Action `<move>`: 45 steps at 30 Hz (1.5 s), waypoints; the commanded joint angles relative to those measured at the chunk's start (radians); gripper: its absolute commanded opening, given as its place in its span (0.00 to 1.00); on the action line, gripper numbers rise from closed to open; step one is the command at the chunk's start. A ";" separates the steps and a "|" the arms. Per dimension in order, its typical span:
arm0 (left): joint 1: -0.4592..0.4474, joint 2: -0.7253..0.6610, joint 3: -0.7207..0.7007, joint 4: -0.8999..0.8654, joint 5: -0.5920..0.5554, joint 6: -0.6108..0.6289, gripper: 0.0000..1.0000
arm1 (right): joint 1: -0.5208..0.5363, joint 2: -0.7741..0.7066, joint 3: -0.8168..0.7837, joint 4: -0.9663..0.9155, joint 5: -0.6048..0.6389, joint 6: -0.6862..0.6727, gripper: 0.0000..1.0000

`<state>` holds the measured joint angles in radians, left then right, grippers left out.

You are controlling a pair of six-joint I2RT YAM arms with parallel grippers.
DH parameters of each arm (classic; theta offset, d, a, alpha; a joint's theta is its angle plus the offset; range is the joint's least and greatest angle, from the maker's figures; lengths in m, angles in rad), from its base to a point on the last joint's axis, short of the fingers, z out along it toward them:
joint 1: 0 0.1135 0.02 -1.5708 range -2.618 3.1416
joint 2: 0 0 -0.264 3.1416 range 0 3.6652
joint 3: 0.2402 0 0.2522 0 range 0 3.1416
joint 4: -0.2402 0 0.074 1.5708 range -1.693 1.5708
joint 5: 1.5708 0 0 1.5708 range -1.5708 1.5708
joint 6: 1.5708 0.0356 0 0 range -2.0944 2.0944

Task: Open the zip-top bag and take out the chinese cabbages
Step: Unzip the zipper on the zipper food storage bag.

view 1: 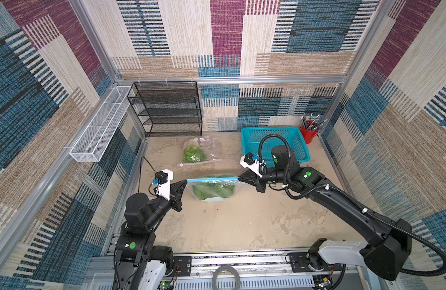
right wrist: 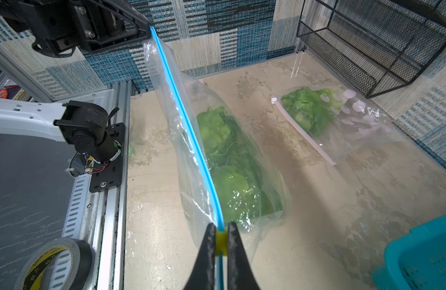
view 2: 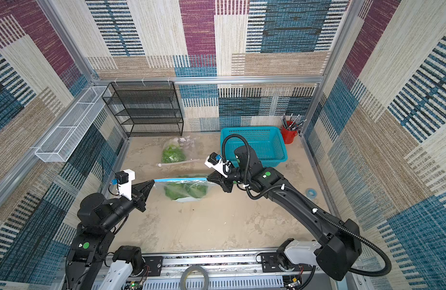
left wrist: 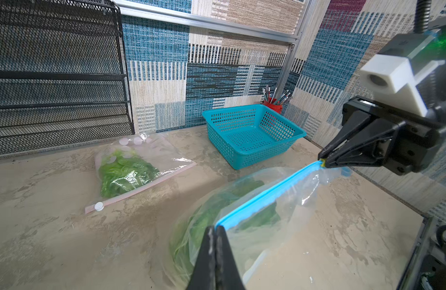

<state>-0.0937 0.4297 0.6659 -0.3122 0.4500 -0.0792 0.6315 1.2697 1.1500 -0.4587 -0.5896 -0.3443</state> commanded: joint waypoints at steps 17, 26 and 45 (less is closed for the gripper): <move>0.003 0.003 0.010 0.013 -0.084 0.019 0.00 | -0.054 -0.092 -0.099 -0.002 0.067 0.048 0.00; 0.003 0.003 0.010 0.012 -0.080 0.018 0.00 | -0.068 -0.138 -0.131 -0.006 0.087 0.062 0.00; 0.003 0.048 -0.003 0.072 0.194 -0.006 0.00 | -0.069 -0.074 -0.093 0.164 -0.097 0.145 0.00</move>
<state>-0.0917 0.4747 0.6651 -0.2790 0.5877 -0.0803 0.5617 1.1854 1.0458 -0.3584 -0.6407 -0.2207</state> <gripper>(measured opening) 0.051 0.085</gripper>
